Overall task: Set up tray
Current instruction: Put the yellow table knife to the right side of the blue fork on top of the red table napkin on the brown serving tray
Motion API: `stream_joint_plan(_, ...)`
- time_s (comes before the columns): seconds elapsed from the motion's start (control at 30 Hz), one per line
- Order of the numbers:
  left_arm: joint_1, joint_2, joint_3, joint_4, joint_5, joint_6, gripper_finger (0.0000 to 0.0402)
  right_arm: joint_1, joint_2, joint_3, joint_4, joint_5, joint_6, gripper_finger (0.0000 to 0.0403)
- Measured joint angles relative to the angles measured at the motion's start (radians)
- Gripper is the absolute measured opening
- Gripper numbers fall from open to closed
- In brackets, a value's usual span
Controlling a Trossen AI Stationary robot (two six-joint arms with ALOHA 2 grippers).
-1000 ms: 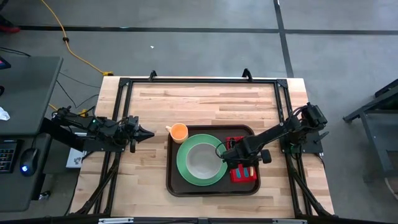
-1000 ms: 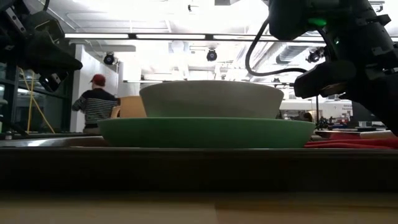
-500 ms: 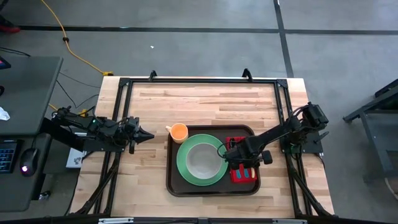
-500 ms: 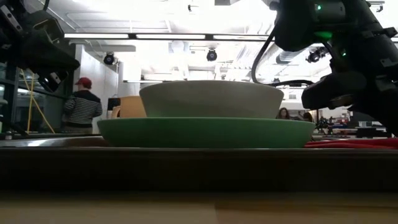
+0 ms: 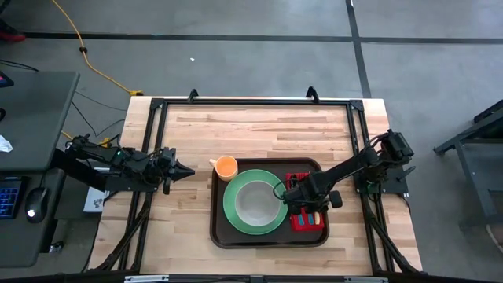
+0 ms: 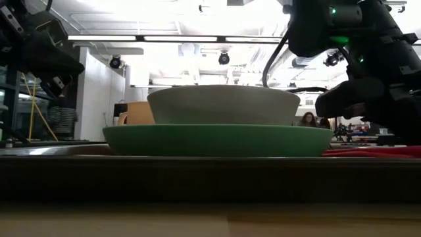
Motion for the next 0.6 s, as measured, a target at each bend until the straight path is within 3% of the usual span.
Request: stream_joint_plan(0.6, 0.0, 0.0, 0.0, 0.001, -0.002, 0.0, 0.0044, -0.01, -0.005, 0.001, 0.0, -0.043, -0.021, 0.0091)
